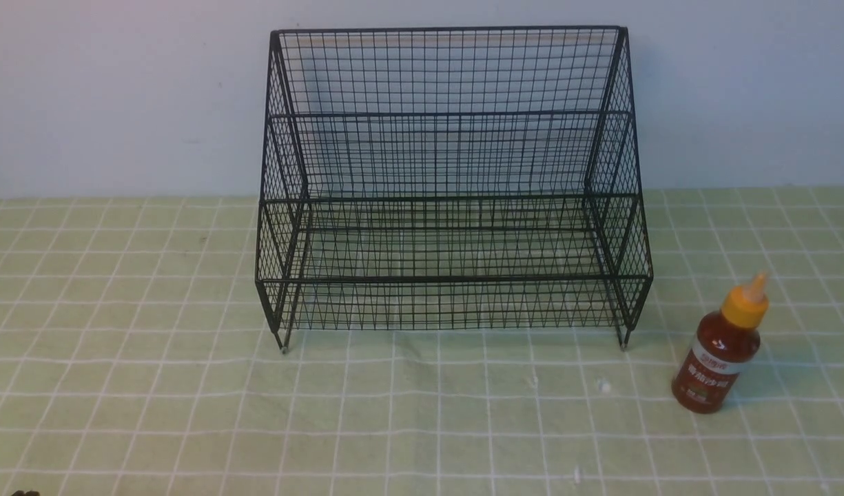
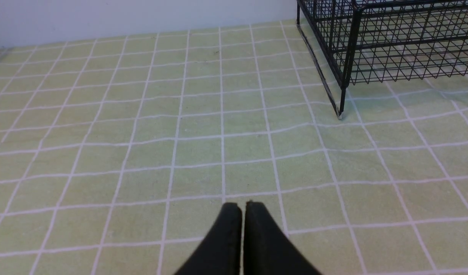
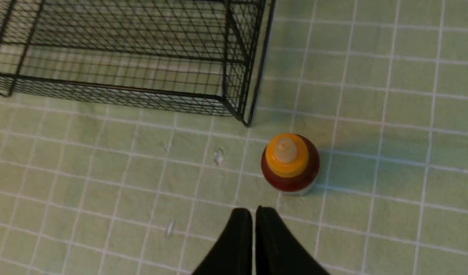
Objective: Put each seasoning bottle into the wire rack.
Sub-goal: Use the right arm to grab the condiment bottle closest to it
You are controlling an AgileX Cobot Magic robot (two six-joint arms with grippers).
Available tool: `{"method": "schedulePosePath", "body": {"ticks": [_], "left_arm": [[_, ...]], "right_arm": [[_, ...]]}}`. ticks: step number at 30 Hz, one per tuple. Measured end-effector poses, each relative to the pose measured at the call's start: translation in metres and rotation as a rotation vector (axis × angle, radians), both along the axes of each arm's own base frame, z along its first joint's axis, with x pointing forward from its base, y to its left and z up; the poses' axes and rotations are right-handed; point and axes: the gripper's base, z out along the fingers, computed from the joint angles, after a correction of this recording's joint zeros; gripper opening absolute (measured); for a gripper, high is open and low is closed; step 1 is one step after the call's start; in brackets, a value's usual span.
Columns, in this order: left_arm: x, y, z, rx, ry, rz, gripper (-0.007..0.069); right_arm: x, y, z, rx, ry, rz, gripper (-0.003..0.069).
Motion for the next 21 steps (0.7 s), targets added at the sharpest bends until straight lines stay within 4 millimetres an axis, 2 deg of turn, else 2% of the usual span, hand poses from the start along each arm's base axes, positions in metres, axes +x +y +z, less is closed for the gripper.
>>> {"method": "schedulePosePath", "body": {"ticks": [1,2,6,7,8,9,11,16,18,21], "left_arm": [[0.0,0.0,0.0,0.0,0.0,0.0,-0.0006],[0.0,0.0,0.0,0.0,0.0,0.0,-0.0006],[0.0,0.0,0.0,0.0,0.0,0.0,-0.0006],[0.0,0.0,0.0,0.0,0.0,0.0,-0.0006],[0.0,0.0,0.0,0.0,0.0,0.0,-0.0006],[0.0,0.0,0.0,0.0,0.0,0.0,-0.0006],[0.0,0.0,0.0,0.0,0.0,0.0,-0.0006],[0.0,0.0,0.0,0.0,0.0,0.0,-0.0006],[0.0,0.0,0.0,0.0,0.0,0.0,-0.0006],[0.0,0.0,0.0,0.0,0.0,0.0,-0.0006]], "right_arm": [[0.022,-0.002,-0.013,0.002,0.06,-0.007,0.0043],[0.032,-0.002,-0.021,0.0,0.09,-0.006,0.0066],[0.059,0.009,-0.049,-0.037,0.188,0.031,0.0188],[0.06,0.009,-0.051,-0.042,0.192,0.033,0.0195],[0.066,0.018,-0.061,-0.074,0.226,0.061,0.0258],[0.067,0.02,-0.064,-0.079,0.234,0.065,0.0265],[0.07,0.032,-0.074,-0.148,0.264,0.094,0.0363],[0.07,0.038,-0.077,-0.258,0.27,0.05,0.0529],[0.072,0.037,-0.078,-0.273,0.268,0.039,0.057],[0.078,0.037,-0.086,-0.287,0.284,0.041,0.0589]]}}
